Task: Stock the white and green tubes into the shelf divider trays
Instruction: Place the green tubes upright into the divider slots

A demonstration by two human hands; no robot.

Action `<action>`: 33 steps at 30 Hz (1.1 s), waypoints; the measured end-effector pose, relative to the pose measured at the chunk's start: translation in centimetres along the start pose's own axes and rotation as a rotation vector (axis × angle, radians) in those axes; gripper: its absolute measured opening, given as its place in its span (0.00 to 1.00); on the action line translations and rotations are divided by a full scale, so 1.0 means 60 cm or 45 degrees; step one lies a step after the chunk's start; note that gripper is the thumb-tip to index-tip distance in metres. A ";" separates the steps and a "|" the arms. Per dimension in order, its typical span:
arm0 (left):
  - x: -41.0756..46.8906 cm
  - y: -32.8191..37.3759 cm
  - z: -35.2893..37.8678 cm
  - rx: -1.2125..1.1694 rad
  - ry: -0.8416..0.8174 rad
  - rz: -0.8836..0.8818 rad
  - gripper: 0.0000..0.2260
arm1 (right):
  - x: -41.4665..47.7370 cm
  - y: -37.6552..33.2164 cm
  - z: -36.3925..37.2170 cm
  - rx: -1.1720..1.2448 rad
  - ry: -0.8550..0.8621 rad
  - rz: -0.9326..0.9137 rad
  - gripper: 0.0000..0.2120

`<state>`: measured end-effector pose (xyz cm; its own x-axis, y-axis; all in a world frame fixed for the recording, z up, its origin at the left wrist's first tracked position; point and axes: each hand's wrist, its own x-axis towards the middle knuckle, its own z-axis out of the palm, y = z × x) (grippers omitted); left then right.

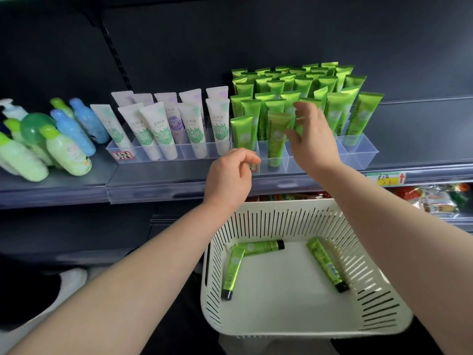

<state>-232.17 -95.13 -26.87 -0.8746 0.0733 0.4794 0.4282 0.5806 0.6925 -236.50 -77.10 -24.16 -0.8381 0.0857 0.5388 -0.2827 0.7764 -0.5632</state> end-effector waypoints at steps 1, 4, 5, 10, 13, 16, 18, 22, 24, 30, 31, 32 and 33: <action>-0.003 0.000 0.000 0.014 -0.017 0.010 0.14 | -0.012 0.001 -0.006 -0.002 0.075 -0.035 0.20; -0.023 -0.008 0.010 0.081 -0.111 0.049 0.15 | -0.068 0.015 -0.014 0.001 0.171 -0.142 0.12; -0.034 -0.012 0.016 0.103 -0.152 0.047 0.15 | -0.094 0.026 -0.011 -0.008 0.123 -0.173 0.11; -0.106 -0.051 0.069 0.217 -0.405 -0.092 0.14 | -0.220 0.137 0.020 -0.197 -0.334 0.036 0.09; -0.152 -0.091 0.109 0.380 -0.669 -0.271 0.10 | -0.278 0.217 0.034 -0.381 -0.863 0.636 0.15; -0.192 -0.129 0.136 0.605 -0.881 -0.430 0.12 | -0.317 0.258 0.043 -0.516 -1.236 0.878 0.24; -0.207 -0.145 0.147 0.793 -1.034 -0.443 0.15 | -0.329 0.270 0.058 -0.392 -1.188 0.914 0.28; -0.216 -0.166 0.168 0.948 -1.138 -0.461 0.19 | -0.340 0.291 0.105 -0.262 -0.978 0.981 0.24; -0.218 -0.173 0.178 0.949 -1.124 -0.472 0.18 | -0.348 0.296 0.124 -0.390 -1.015 0.974 0.23; -0.232 -0.190 0.197 0.973 -1.153 -0.523 0.18 | -0.361 0.278 0.134 -0.495 -1.159 0.898 0.25; -0.232 -0.191 0.198 0.972 -1.159 -0.545 0.18 | -0.363 0.276 0.135 -0.482 -1.232 0.899 0.25; -0.232 -0.192 0.198 0.973 -1.164 -0.571 0.18 | -0.364 0.273 0.135 -0.475 -1.312 0.888 0.25; -0.232 -0.192 0.197 0.977 -1.169 -0.599 0.18 | -0.364 0.270 0.137 -0.470 -1.379 0.871 0.26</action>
<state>-227.63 -93.27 -47.87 -0.8718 0.0857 -0.4823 0.0649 0.9961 0.0597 -226.60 -71.50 -50.19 -0.7538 0.1209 -0.6459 0.3388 0.9137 -0.2244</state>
